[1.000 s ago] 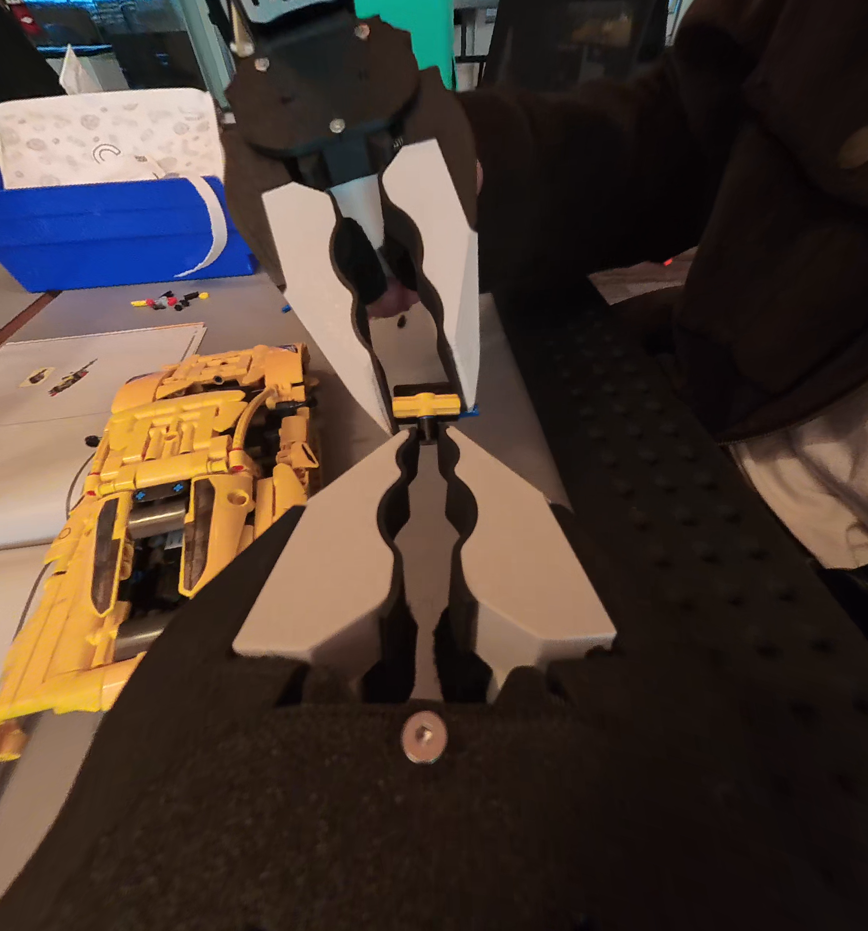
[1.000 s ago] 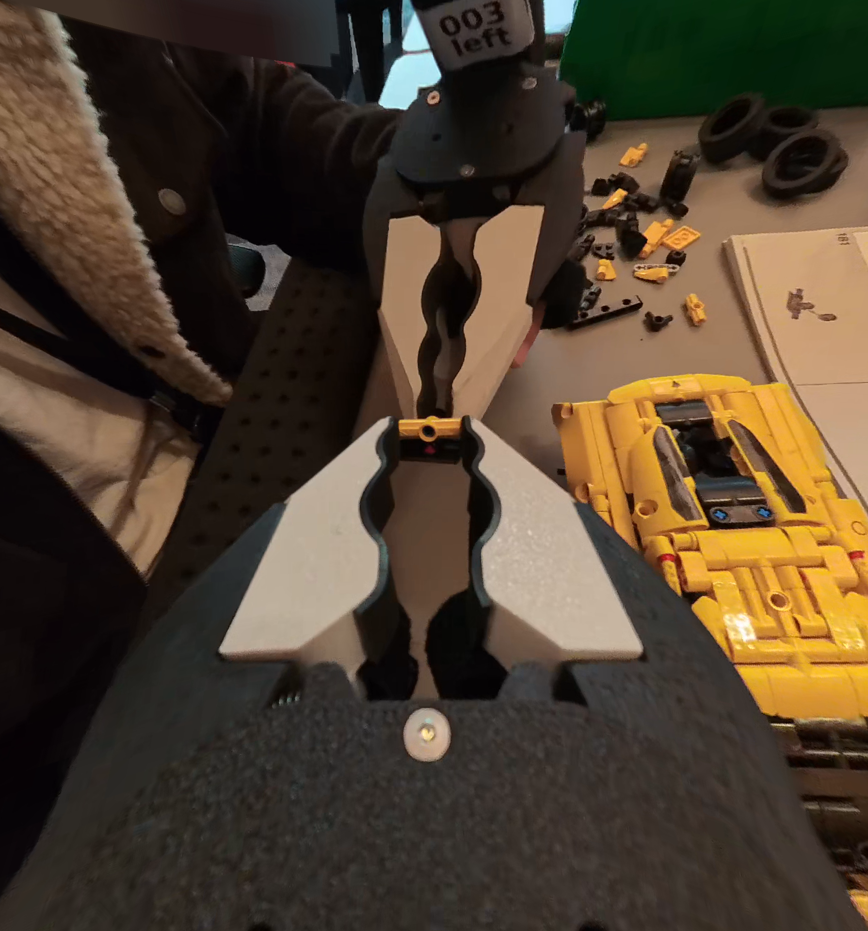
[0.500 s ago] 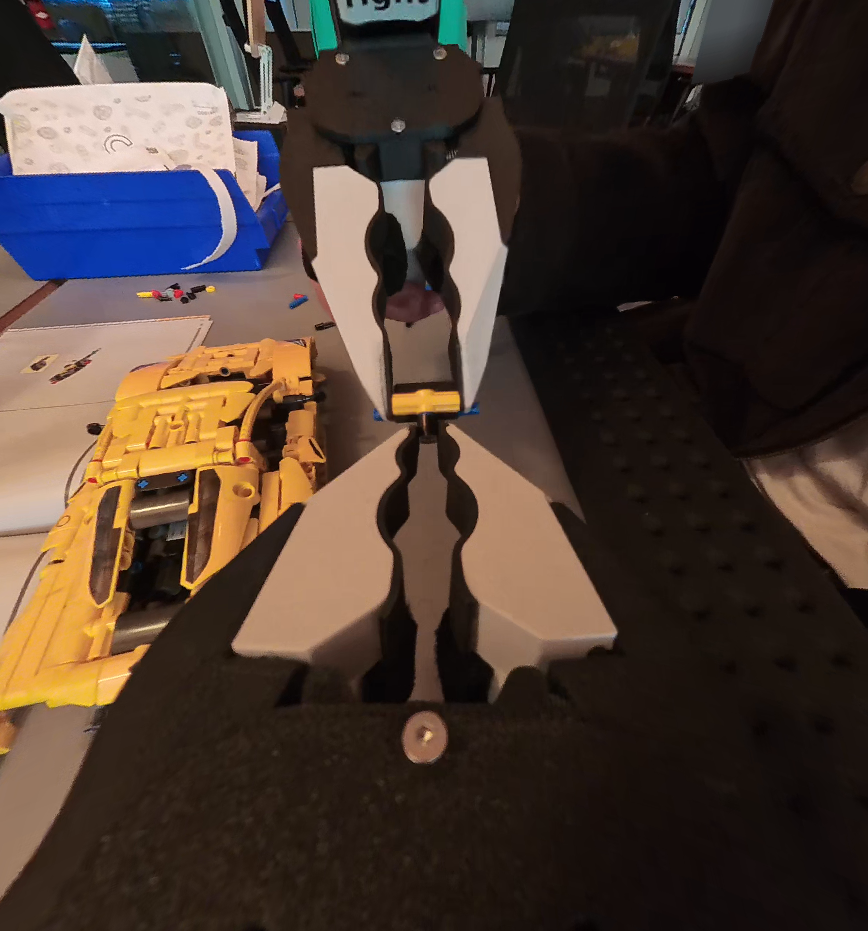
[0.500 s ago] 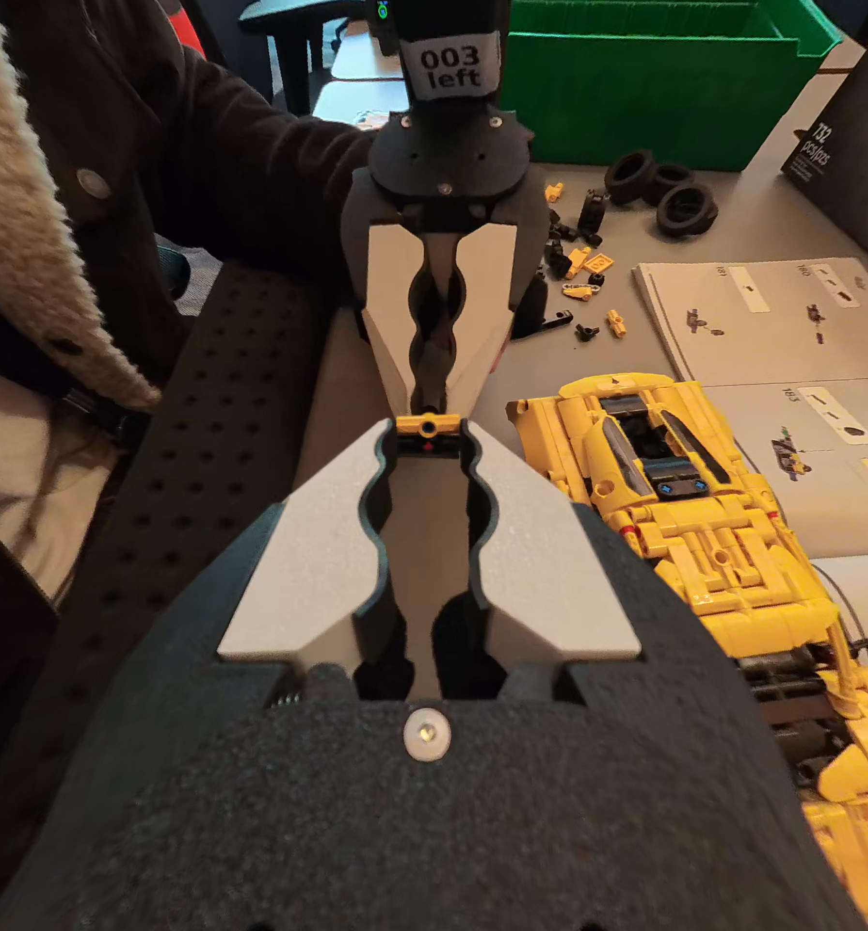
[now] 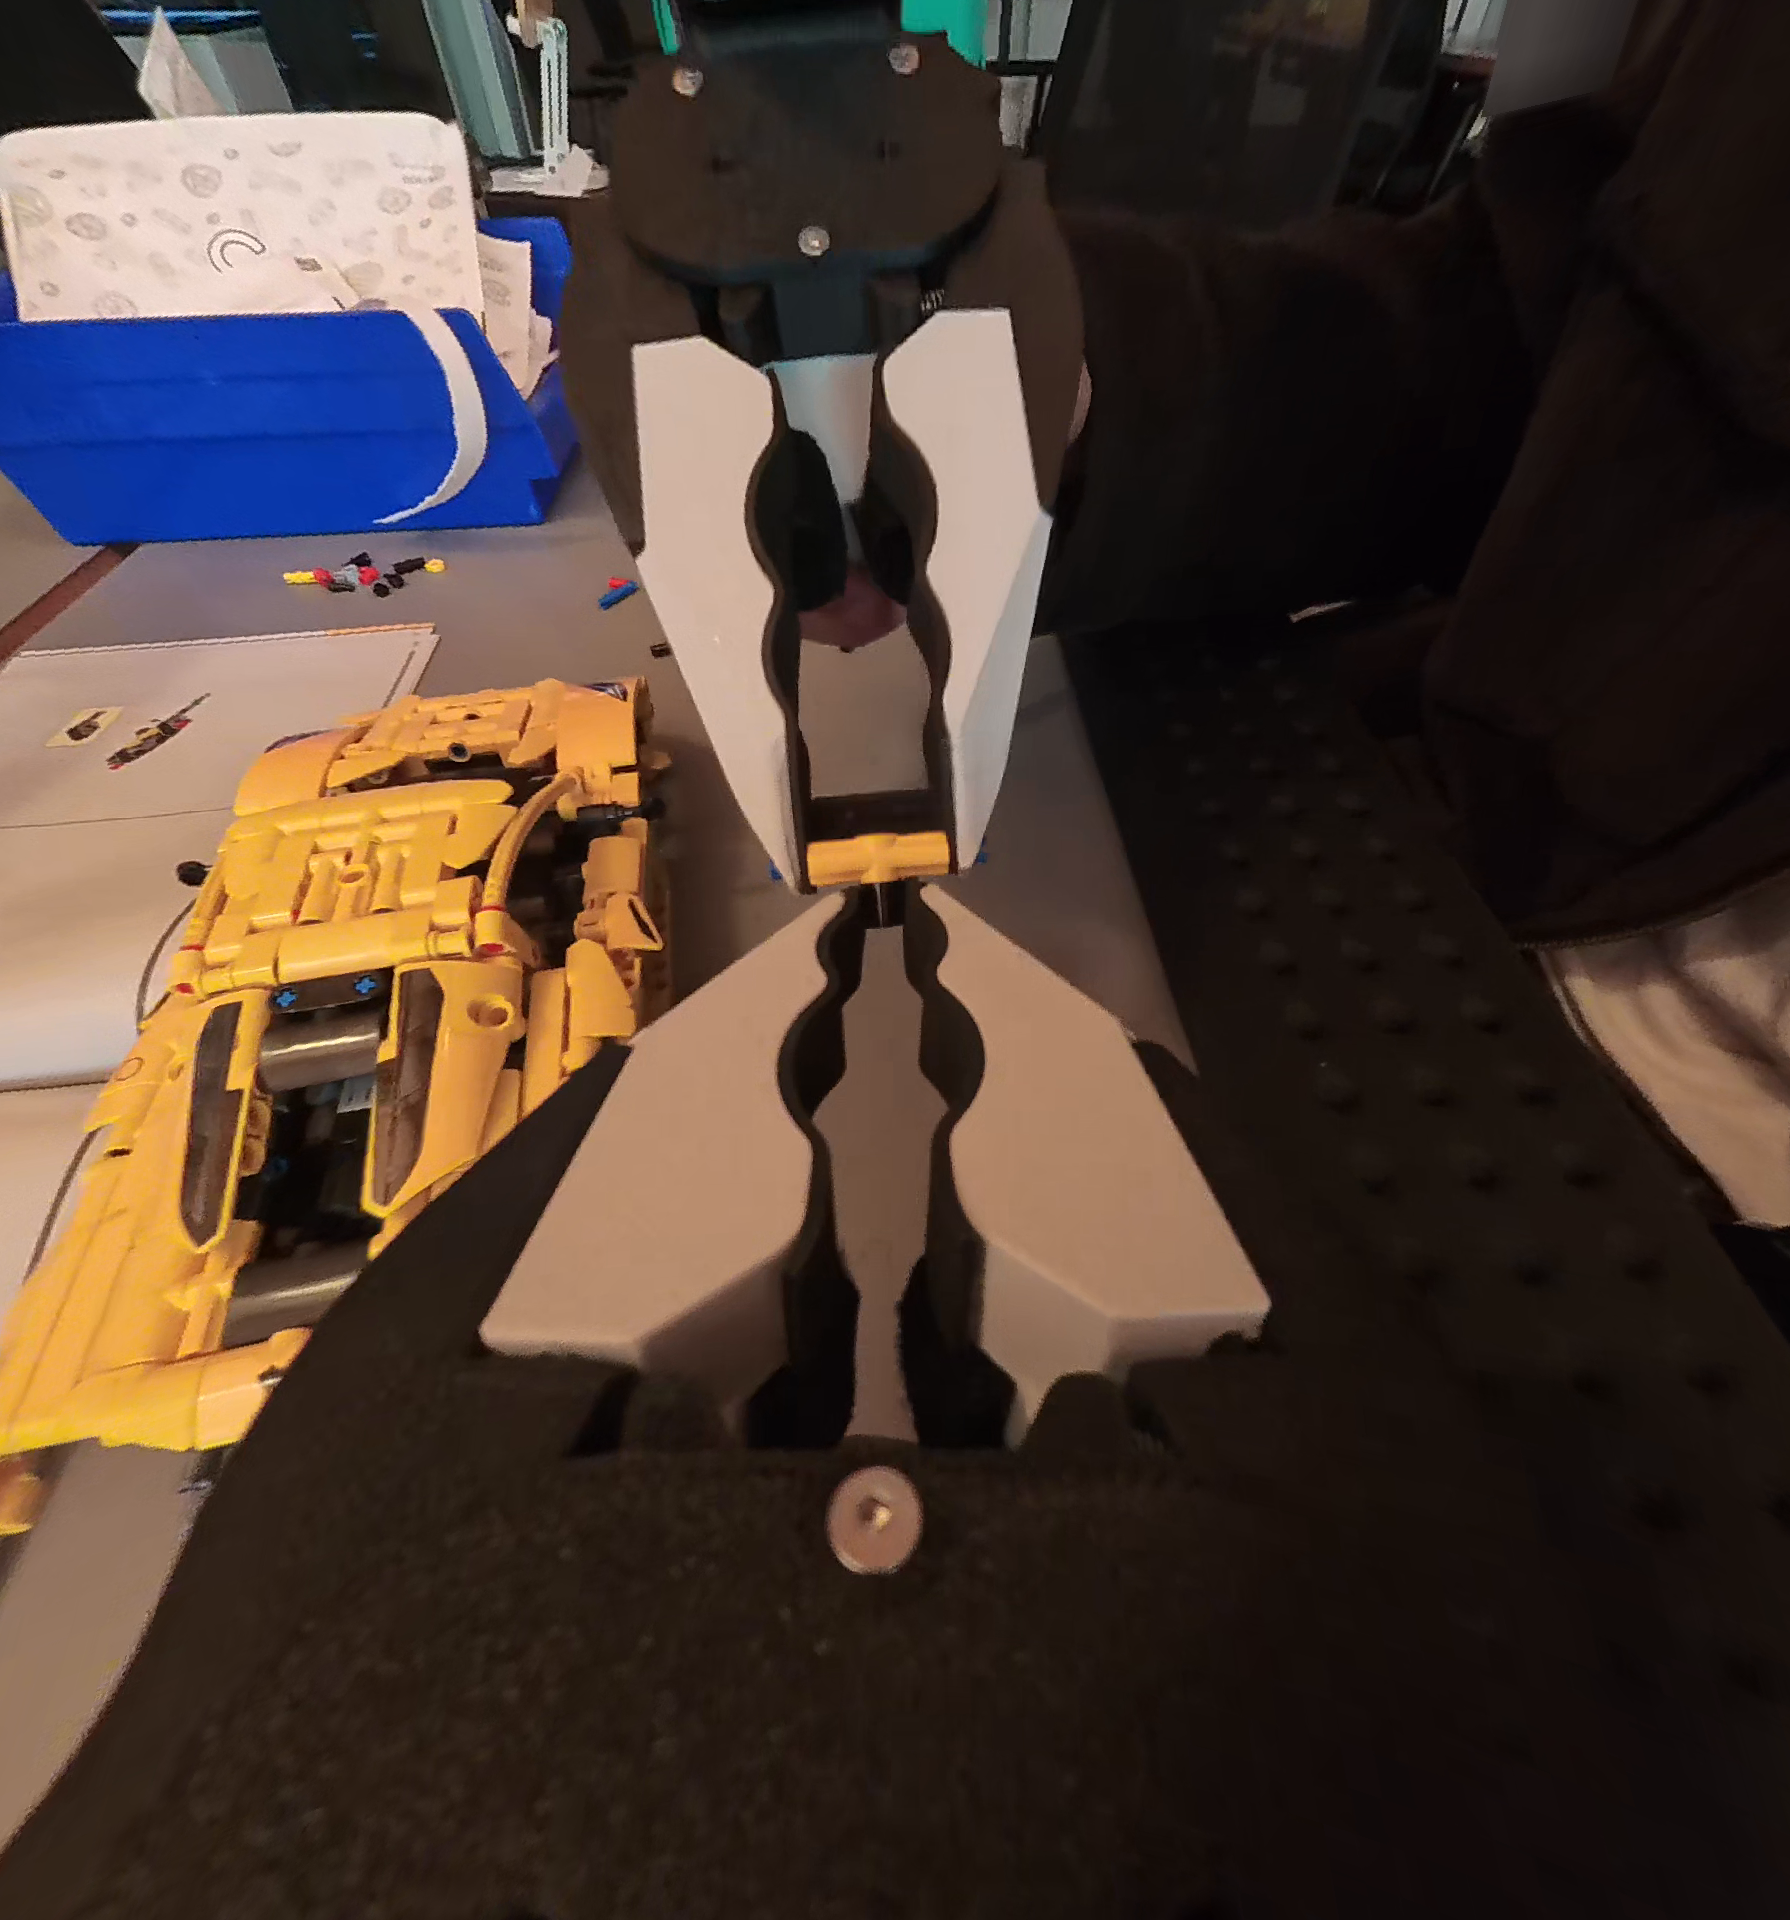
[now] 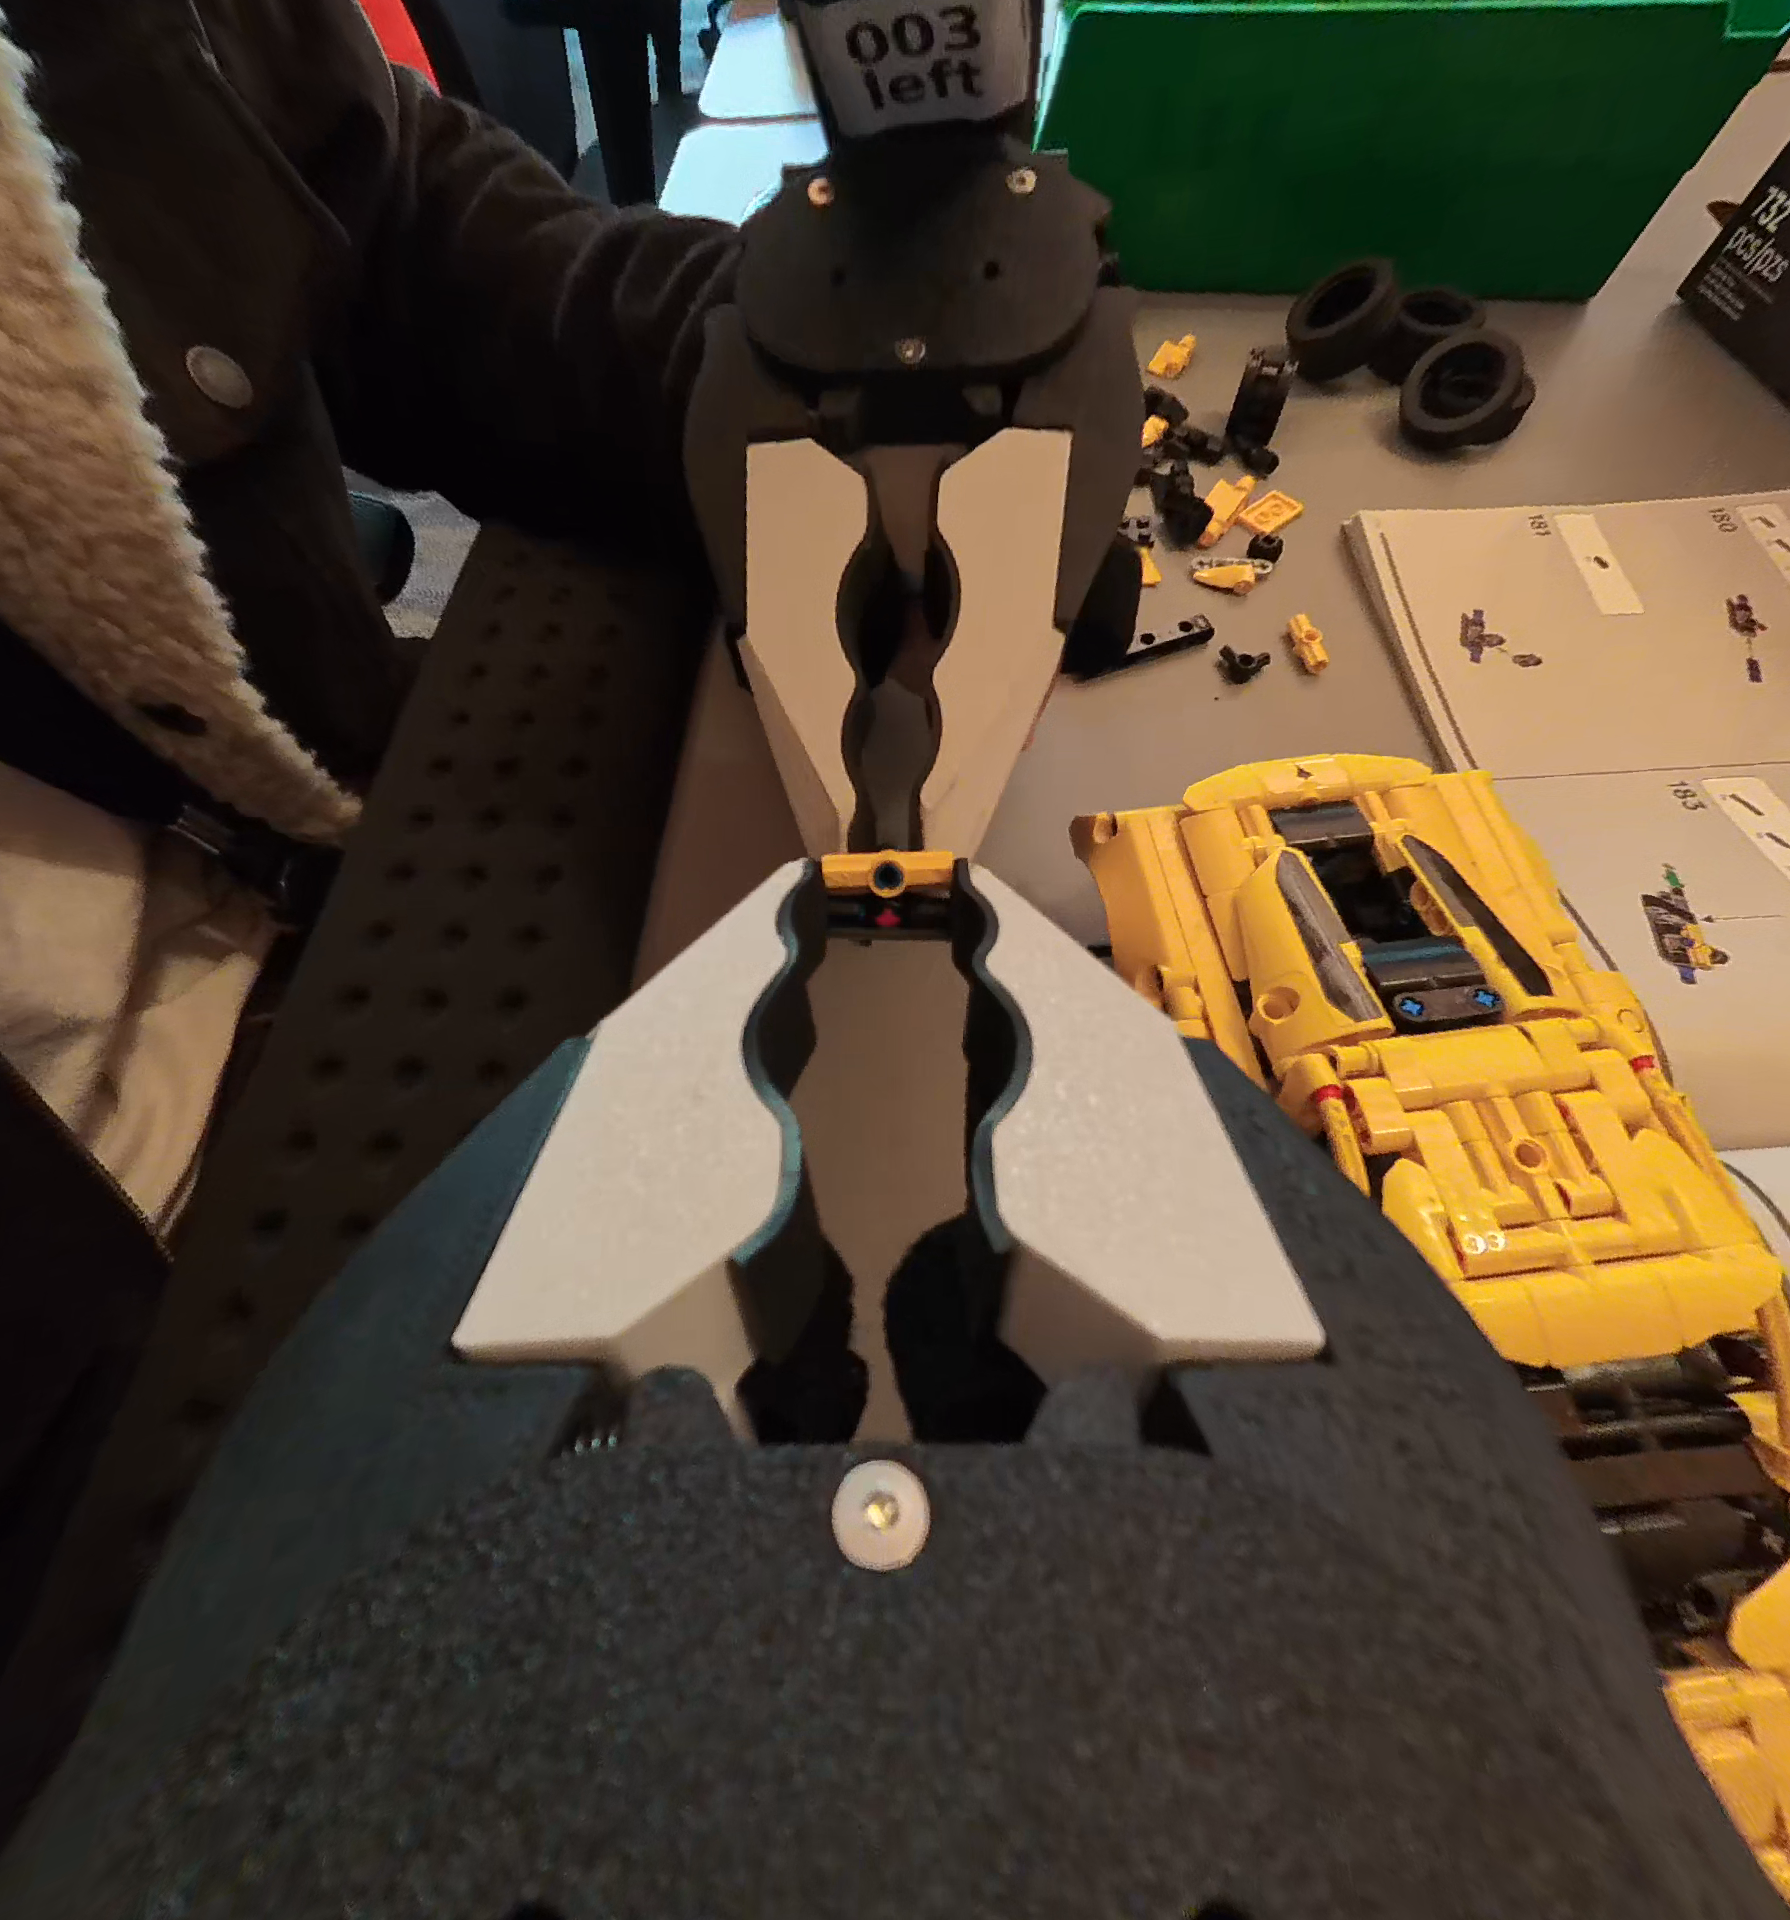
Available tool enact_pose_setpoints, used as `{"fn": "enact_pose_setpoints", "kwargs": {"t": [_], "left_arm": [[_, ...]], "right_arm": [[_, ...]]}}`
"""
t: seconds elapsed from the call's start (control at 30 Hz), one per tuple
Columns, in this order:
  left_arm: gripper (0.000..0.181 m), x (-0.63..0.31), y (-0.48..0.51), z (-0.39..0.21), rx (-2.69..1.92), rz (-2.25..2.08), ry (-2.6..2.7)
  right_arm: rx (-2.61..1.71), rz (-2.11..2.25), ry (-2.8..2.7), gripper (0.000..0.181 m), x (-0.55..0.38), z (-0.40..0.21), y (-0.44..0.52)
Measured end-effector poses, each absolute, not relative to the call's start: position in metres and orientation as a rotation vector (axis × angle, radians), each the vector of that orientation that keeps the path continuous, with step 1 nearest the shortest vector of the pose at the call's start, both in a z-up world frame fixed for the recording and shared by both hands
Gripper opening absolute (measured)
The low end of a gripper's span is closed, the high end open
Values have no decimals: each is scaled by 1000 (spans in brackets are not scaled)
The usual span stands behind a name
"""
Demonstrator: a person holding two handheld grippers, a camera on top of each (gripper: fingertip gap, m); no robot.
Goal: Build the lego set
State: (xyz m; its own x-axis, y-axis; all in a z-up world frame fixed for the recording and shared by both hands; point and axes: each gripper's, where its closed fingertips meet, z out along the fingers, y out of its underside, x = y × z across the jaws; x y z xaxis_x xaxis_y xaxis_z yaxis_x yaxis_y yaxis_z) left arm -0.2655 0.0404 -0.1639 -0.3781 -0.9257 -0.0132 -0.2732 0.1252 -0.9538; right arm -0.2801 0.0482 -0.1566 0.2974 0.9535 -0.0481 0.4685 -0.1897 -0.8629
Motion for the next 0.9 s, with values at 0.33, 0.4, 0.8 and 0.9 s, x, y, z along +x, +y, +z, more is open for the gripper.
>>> {"fn": "enact_pose_setpoints", "kwargs": {"t": [0.33,0.4,0.8,0.9], "left_arm": [[9,-261,73,-168,-1280,-1259,1614],[9,-261,83,-173,-1327,-1220,1599],[8,-263,117,-165,-1433,-1248,1389],[8,-264,123,-165,-1429,-1212,1374]], "right_arm": [[-1860,674,-850,23,-267,-159,79],[-1887,559,-743,23,-259,-162,80],[-2144,237,-824,23,-256,-243,61],[-2163,278,-820,23,-257,-245,60]]}}
